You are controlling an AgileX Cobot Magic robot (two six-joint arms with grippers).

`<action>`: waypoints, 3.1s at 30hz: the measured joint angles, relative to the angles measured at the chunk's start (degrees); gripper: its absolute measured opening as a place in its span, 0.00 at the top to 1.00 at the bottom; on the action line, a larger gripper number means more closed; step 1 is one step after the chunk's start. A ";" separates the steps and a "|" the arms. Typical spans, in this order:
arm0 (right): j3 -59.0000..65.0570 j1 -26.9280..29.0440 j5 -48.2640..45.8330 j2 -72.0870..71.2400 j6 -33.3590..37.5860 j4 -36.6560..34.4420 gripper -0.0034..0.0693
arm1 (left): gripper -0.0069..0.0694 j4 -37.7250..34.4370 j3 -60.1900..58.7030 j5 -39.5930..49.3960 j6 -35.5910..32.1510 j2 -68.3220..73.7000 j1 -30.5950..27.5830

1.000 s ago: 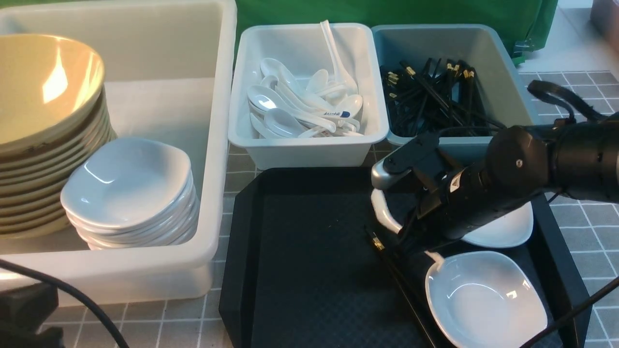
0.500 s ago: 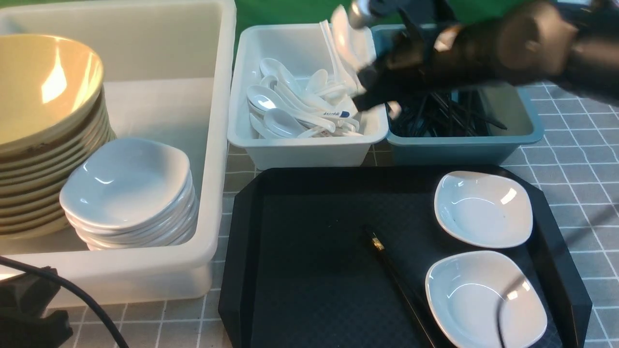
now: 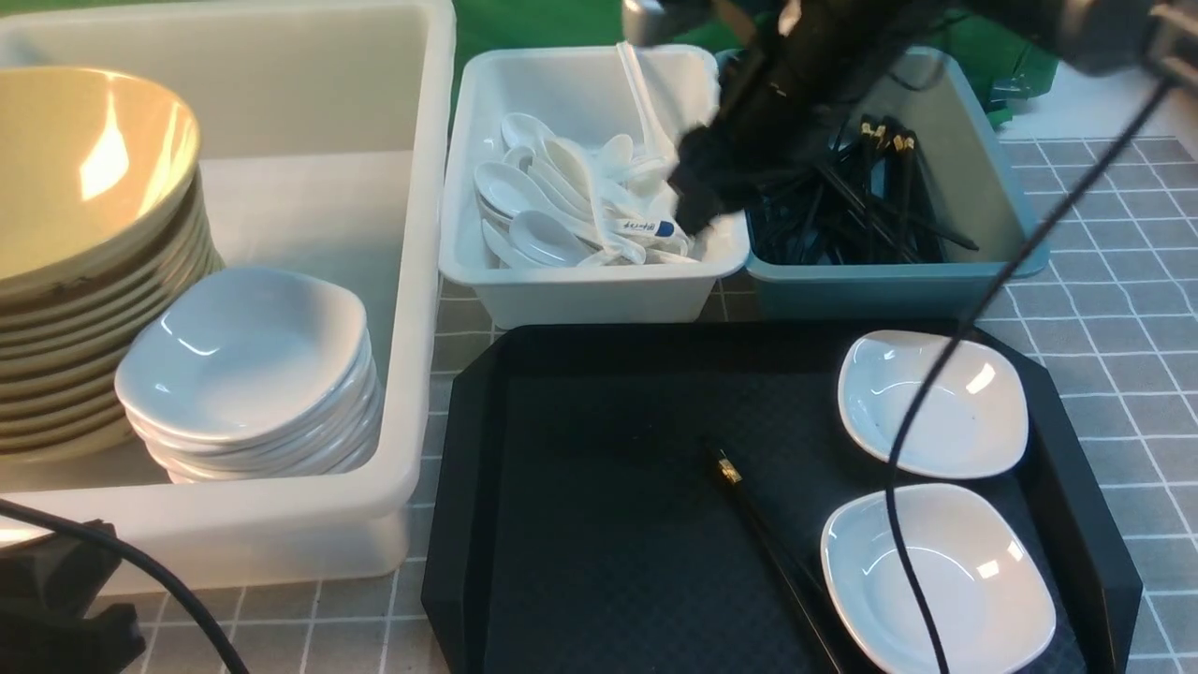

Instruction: On grey table put chopsticks spoon bowls plates into blue grey white boxes.

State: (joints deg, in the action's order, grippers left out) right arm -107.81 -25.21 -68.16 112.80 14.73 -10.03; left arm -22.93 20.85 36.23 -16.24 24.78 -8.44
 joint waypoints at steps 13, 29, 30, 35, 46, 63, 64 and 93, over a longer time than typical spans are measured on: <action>41.05 -4.71 18.44 -10.00 -1.51 -0.04 0.38 | 0.92 0.01 -1.21 -1.90 -0.05 0.00 0.00; 40.69 -6.59 25.59 -4.28 -0.96 -2.50 0.70 | 0.92 0.01 -1.21 -2.49 -0.05 0.00 0.00; 40.64 -6.80 25.86 -4.28 -0.91 -2.59 0.76 | 0.92 0.01 -1.21 -2.51 -0.05 0.00 0.00; 39.16 -7.39 25.35 -4.33 -0.16 -2.96 0.83 | 0.92 0.01 -1.21 -2.56 -0.05 0.00 0.00; 30.91 -5.83 27.30 -18.11 3.72 -3.27 0.83 | 0.92 0.01 -1.21 -2.56 -0.38 0.00 0.00; 15.65 11.19 65.69 0.33 3.05 -4.30 0.46 | 0.92 0.01 -1.21 -2.72 -0.44 0.00 0.00; 14.53 11.90 60.87 0.65 3.00 -4.23 0.40 | 0.92 0.01 -1.21 -2.72 -0.44 0.00 0.00; 59.78 17.39 26.14 -18.37 7.06 -7.75 0.59 | 0.92 -0.06 -0.58 -1.34 -2.10 -2.81 2.39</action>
State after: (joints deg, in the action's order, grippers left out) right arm -48.03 -7.82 -42.02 94.43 21.79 -17.78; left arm -22.98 20.27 34.89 -18.34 21.97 -6.05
